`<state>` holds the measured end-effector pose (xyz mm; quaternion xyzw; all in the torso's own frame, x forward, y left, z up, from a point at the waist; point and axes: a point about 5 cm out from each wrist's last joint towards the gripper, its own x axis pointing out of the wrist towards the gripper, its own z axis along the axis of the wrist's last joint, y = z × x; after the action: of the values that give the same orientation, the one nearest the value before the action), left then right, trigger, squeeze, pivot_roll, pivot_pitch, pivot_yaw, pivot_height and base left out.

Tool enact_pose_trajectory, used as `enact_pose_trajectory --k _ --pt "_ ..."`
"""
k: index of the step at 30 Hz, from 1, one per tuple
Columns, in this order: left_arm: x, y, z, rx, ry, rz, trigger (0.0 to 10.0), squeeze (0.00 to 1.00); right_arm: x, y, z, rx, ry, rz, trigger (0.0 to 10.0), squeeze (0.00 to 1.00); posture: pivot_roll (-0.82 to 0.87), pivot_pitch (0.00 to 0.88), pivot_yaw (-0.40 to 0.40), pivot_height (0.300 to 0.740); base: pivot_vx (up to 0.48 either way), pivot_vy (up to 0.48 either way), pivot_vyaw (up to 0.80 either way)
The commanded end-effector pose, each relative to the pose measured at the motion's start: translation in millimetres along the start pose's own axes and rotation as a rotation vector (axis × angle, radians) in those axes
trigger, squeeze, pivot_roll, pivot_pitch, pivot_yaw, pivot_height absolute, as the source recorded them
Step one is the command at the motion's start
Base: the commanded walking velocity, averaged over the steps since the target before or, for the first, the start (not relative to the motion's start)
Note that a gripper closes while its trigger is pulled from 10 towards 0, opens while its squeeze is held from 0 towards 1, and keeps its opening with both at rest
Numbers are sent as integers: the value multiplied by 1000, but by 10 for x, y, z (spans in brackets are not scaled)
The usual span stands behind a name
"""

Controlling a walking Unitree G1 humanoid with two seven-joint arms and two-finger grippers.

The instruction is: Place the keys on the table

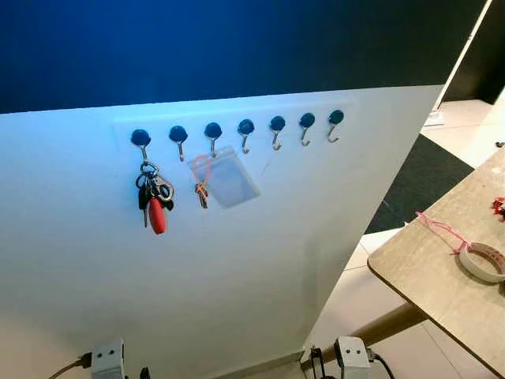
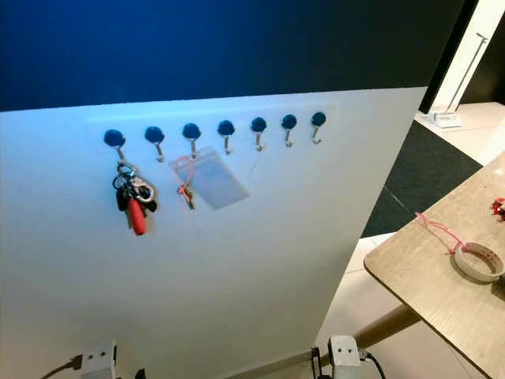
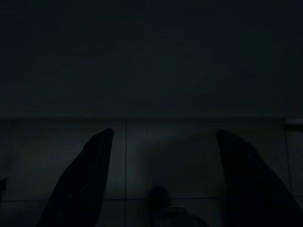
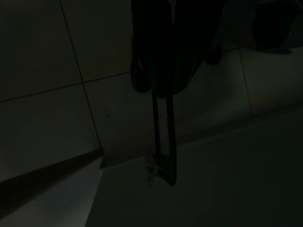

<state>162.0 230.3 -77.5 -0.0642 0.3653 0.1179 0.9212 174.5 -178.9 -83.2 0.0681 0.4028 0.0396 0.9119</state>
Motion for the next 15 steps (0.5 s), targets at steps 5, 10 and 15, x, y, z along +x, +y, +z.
enact_pose_trajectory --k 5,10,15 --pt "5 -33 0 9 -1 -5 10000 0 17 37 32 -14 -9 13 10000 0 40 74 -33 740 -295 0 0" --pt "7 -53 6 7 -7 -6 10000 0 18 46 34 -17 -10 19 10000 0 50 72 -39 740 -297 0 0" --pt "6 -58 14 7 -17 -5 10000 0 14 40 27 -14 -10 15 10000 0 52 67 -44 740 -299 0 0"
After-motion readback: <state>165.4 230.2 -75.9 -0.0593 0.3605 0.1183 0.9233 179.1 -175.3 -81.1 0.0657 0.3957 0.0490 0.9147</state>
